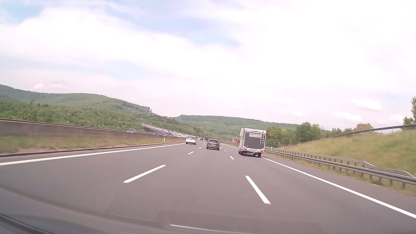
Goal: Follow the waypoints while adhering to traffic rules and regulations
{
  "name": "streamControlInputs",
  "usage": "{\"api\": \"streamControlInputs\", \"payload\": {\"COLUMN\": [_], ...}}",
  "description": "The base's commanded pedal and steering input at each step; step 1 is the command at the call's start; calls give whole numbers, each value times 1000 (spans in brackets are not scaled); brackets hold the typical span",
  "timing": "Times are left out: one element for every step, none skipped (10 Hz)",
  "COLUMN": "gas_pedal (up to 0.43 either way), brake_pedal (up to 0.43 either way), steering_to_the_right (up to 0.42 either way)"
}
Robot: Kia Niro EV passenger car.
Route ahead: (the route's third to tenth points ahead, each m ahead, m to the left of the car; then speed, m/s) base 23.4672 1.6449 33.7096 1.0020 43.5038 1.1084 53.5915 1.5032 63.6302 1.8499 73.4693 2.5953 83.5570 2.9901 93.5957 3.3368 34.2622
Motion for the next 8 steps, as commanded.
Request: {"api": "streamControlInputs", "payload": {"gas_pedal": [157, 157, 157, 157, 169, 189, 197, 197], "brake_pedal": [0, 0, 0, 0, 0, 0, 0, 0], "steering_to_the_right": [-4, -4, -4, -4, -4, -4, -4, -4]}}
